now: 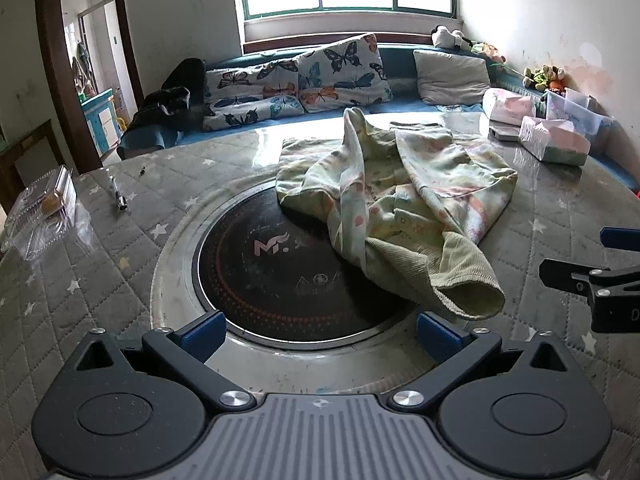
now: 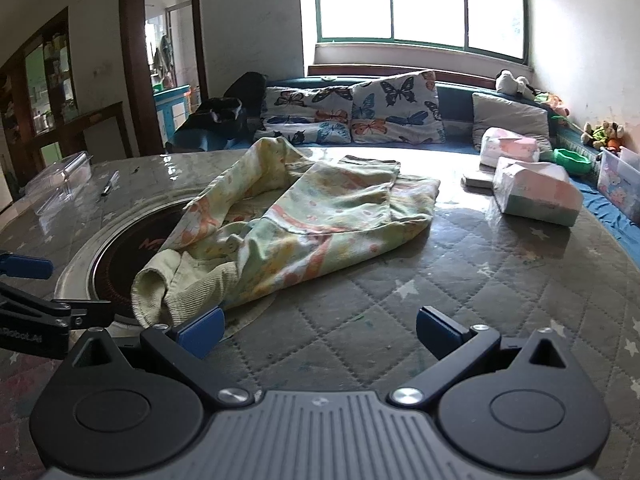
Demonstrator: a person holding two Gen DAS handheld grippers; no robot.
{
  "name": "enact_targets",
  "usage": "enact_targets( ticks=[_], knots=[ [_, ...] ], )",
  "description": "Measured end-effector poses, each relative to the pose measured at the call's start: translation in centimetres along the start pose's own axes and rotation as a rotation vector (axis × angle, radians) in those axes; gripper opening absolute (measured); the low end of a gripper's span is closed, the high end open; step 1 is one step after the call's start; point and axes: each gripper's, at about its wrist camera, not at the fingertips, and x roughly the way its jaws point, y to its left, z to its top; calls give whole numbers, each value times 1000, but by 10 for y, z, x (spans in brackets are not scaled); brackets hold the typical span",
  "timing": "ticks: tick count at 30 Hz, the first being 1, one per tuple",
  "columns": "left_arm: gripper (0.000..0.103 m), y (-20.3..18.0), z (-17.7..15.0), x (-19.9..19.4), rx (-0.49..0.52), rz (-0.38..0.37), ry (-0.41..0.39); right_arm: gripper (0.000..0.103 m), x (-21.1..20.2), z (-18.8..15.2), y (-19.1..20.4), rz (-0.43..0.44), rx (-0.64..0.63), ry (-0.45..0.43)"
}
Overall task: Fold clothes
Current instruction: 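Move both grippers toward the crumpled pale green shirt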
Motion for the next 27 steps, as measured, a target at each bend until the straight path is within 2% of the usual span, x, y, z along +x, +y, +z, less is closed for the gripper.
enact_targets(
  ticks=[2,13,27],
  knots=[
    [103,1,0,0,-7,-13,19,103,2,0,10,-7,-39,6],
    [103,6,4,9,1,-7,47,103,14,7,13,62,-39,47],
    [103,11,15,19,-33,9,68,102,22,16,14,75,-44,67]
  ],
)
